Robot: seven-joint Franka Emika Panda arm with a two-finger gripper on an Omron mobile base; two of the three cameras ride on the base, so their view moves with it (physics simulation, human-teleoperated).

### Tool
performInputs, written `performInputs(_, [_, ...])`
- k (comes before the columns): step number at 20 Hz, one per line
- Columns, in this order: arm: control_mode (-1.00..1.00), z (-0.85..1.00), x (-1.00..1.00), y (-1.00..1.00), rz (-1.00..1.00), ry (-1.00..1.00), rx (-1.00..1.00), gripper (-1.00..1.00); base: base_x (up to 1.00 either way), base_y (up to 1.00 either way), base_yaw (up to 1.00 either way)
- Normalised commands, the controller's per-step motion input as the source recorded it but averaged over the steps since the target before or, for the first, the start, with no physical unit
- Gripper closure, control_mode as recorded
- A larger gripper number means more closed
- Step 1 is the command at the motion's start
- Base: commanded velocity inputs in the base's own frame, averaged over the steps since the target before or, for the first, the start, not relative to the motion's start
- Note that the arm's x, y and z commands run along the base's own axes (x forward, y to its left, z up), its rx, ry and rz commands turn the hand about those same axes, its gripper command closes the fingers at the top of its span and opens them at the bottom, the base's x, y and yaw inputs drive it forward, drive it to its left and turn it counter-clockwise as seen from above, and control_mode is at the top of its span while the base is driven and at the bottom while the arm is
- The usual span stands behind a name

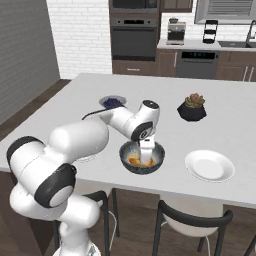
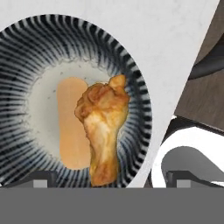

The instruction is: Pick the chicken drumstick and squash from their plates and place them in the bowl. Then put the bowl in the fridge.

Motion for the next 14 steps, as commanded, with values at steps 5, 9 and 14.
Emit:
performInputs(5, [-1.00, 0.00, -0.01, -0.52, 0.00, 0.03, 0.00, -1.00, 0.00, 0.00, 0.00])
performInputs(9, [-1.00, 0.00, 0.00, -0.53, 0.00, 0.10, 0.00, -1.00, 0.00, 0.00, 0.00])
performInputs(14, [-1.00, -0.18, 0.00, -0.20, 0.00, 0.01, 0.06, -1.00, 0.00, 0.00, 0.00])
